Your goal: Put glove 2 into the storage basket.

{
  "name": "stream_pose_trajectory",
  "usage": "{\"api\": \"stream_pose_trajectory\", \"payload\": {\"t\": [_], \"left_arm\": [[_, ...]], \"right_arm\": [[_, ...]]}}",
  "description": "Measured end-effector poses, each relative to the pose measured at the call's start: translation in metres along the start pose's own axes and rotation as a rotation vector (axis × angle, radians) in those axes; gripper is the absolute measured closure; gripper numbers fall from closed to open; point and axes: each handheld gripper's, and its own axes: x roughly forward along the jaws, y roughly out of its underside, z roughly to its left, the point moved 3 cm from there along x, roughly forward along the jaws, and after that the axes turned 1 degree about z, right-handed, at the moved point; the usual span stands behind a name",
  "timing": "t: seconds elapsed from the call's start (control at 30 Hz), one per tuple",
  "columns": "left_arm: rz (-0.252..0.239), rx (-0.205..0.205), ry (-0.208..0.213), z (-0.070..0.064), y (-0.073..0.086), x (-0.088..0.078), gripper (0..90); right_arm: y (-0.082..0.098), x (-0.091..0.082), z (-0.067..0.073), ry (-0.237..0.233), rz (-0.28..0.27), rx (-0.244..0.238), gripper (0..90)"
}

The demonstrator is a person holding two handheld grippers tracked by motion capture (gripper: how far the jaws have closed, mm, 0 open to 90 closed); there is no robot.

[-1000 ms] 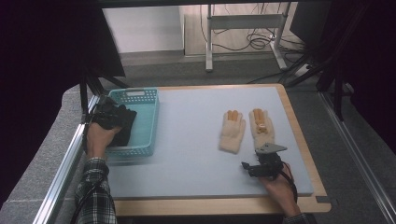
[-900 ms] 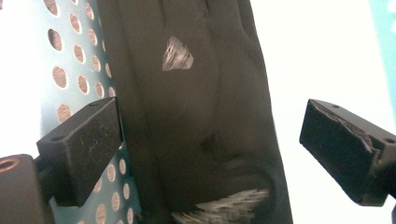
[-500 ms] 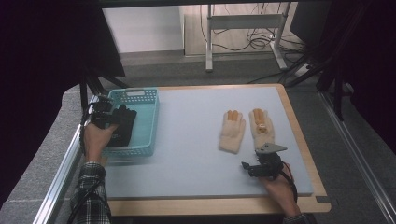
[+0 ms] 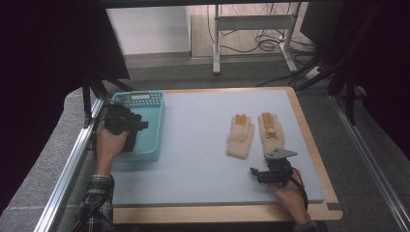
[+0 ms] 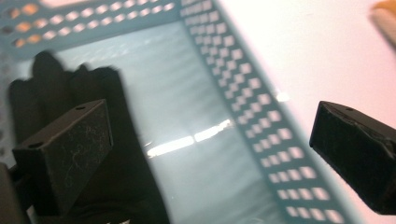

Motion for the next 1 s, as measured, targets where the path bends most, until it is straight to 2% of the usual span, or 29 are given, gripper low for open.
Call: {"api": "stream_pose_trajectory", "payload": {"t": [0.07, 0.1, 0.13, 0.17, 0.23, 0.27, 0.33, 0.47, 0.67, 0.87, 0.97, 1.0], "left_arm": [[-0.014, 0.024, 0.019, -0.010, -0.002, 0.000, 0.0], [-0.014, 0.024, 0.019, -0.010, -0.002, 0.000, 0.2], [-0.024, 0.052, 0.029, -0.019, -0.005, 0.000, 0.1], [-0.024, 0.052, 0.029, -0.019, -0.005, 0.000, 0.0], [-0.035, 0.087, 0.042, -0.031, -0.009, 0.000, 0.0], [-0.035, 0.087, 0.042, -0.031, -0.009, 0.000, 0.0], [-0.044, 0.123, 0.058, -0.046, -0.013, 0.003, 0.0], [-0.040, 0.170, 0.077, -0.065, -0.013, 0.008, 0.0], [-0.022, 0.244, 0.091, -0.091, -0.010, 0.019, 0.0], [-0.026, 0.307, 0.134, -0.120, -0.001, 0.025, 0.0], [-0.031, 0.327, 0.161, -0.133, 0.006, 0.029, 0.0], [-0.031, 0.327, 0.161, -0.133, 0.006, 0.029, 0.2]], "right_arm": [[0.000, 0.000, 0.000, 0.000, 0.000, 0.000, 21.4], [0.000, 0.000, 0.000, 0.000, 0.000, 0.000, 21.4], [0.000, 0.000, 0.000, 0.000, 0.001, 0.001, 21.4], [0.000, 0.000, 0.000, 0.000, 0.001, 0.001, 21.4], [0.000, 0.000, 0.000, 0.000, 0.000, 0.000, 21.4], [0.000, 0.000, 0.000, 0.000, 0.000, 0.000, 21.4], [0.000, 0.000, 0.000, 0.000, 0.000, 0.001, 21.4], [0.000, 0.000, 0.000, 0.000, 0.000, 0.000, 21.4], [0.000, 0.000, 0.000, 0.000, 0.000, 0.000, 21.4], [0.000, 0.000, 0.000, 0.000, 0.000, 0.000, 21.4], [0.000, 0.000, 0.000, 0.000, 0.000, 0.000, 21.3], [0.000, 0.000, 0.000, 0.000, 0.000, 0.000, 21.3]]}}
